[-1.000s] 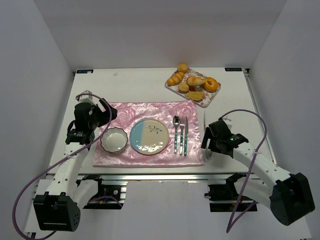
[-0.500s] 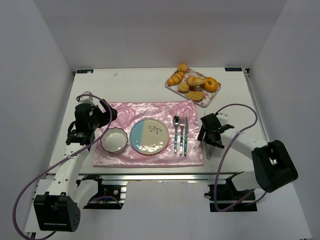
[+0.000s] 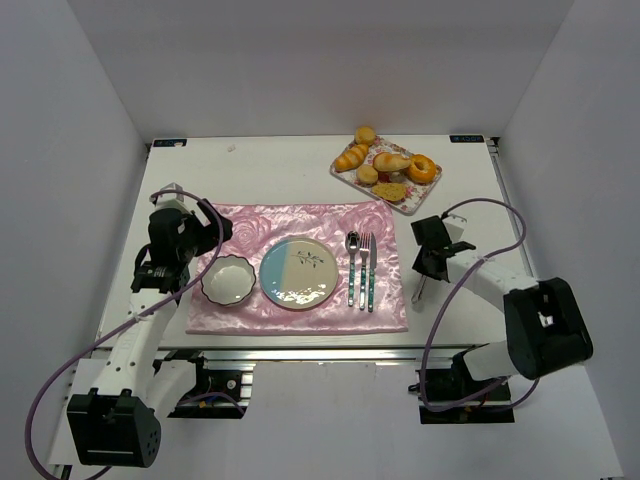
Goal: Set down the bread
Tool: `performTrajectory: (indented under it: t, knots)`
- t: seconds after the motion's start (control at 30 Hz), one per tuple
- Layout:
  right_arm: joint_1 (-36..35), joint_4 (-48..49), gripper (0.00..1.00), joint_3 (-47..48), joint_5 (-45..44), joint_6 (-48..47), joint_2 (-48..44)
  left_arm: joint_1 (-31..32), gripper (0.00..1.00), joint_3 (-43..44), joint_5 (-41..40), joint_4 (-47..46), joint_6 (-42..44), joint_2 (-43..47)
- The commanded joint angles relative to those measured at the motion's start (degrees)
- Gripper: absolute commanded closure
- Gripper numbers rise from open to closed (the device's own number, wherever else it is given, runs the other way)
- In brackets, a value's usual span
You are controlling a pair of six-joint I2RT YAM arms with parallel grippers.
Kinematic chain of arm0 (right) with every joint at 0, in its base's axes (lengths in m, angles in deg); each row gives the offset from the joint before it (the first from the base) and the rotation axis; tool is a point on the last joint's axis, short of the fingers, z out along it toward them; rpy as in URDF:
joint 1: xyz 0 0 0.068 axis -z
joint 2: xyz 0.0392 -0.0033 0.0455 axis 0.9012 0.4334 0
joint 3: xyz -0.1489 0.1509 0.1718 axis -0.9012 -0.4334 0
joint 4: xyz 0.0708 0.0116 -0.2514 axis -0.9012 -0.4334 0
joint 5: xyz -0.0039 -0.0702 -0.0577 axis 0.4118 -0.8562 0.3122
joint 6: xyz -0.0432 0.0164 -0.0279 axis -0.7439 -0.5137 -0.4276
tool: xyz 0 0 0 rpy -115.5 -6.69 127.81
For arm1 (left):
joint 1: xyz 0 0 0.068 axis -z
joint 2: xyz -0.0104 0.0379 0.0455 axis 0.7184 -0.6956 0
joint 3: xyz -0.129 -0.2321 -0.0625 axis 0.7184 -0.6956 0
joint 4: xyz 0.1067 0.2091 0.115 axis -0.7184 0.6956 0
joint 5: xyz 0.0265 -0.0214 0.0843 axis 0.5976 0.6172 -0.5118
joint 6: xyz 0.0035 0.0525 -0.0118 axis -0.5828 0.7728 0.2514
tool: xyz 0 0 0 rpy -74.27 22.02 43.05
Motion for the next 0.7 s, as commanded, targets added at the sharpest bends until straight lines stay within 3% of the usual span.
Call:
performTrajectory:
  t: [0.0, 0.23, 0.33, 0.6, 0.67]
  knots:
    - [0.0, -2.0, 0.66, 3.5, -2.2, -3.5, -6.1, 0.0, 0.02, -0.8, -0.3, -0.7, 0.6, 0.9]
    - [0.0, -1.5, 0.67, 7.7, 1.5, -12.0, -17.7, -0.1, 0.02, -1.0, 1.1, -1.0, 0.7, 0.4]
    - [0.0, -1.2, 0.66, 10.6, 8.5, -15.1, -20.2, 0.0, 0.02, -1.1, 1.4, -1.4, 0.7, 0.3]
    - [0.3, -2.6, 0.55, 19.6, 15.3, -12.4, -13.5, -0.1, 0.02, -0.6, 1.3, -0.3, 0.4, -1.1]
    - [2.1, -2.4, 0.53, 21.6, 20.8, -10.9, -10.7, 0.0, 0.02, -0.4, 1.2, -0.2, 0.3, -1.1]
